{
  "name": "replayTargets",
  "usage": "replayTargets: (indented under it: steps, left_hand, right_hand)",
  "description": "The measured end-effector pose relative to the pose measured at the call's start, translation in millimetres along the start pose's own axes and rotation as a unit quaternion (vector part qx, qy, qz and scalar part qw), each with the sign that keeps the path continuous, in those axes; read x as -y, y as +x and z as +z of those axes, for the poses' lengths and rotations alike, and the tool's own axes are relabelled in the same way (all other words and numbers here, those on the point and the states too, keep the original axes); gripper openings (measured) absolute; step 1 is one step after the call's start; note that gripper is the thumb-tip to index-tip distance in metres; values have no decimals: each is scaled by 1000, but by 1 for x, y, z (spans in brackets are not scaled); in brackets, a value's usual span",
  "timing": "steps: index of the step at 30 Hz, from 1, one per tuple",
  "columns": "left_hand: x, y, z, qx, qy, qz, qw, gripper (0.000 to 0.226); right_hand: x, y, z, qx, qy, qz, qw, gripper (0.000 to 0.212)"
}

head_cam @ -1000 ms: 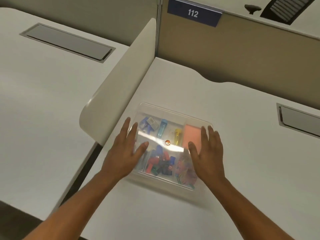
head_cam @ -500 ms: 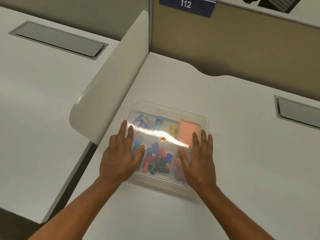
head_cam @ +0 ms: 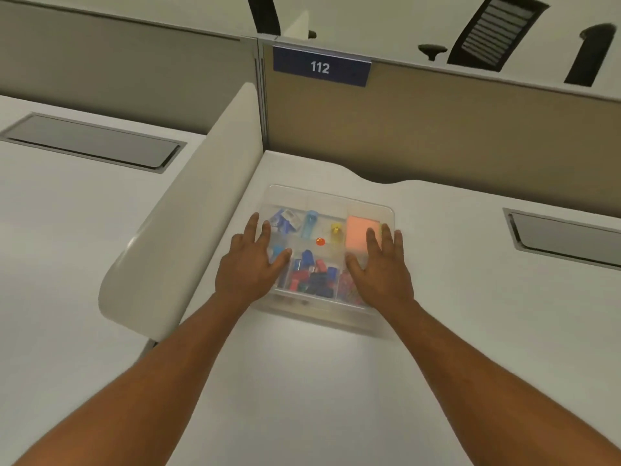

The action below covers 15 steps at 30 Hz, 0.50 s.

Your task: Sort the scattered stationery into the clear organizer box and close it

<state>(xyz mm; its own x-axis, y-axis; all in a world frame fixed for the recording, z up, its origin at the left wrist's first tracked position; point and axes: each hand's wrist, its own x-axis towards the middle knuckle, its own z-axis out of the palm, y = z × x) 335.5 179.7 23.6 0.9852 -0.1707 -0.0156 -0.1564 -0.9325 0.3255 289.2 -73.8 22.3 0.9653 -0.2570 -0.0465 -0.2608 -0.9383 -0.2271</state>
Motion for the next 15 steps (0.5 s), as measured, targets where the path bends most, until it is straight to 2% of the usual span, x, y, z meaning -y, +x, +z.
replayTargets:
  steps: [9, 12, 15]
  left_hand:
    - [-4, 28, 2, 26, 3, 1, 1000, 86]
    - [-2, 32, -2, 24, -3, 10, 1000, 98]
    - [-3, 38, -14, -5, -6, 12, 1000, 96]
  right_hand:
    - [-5, 33, 0, 14, 4, -1, 1000, 84]
    - [-4, 34, -15, 8, 81, -9, 997, 84]
    - [-12, 28, -32, -64, 160, -29, 985, 79]
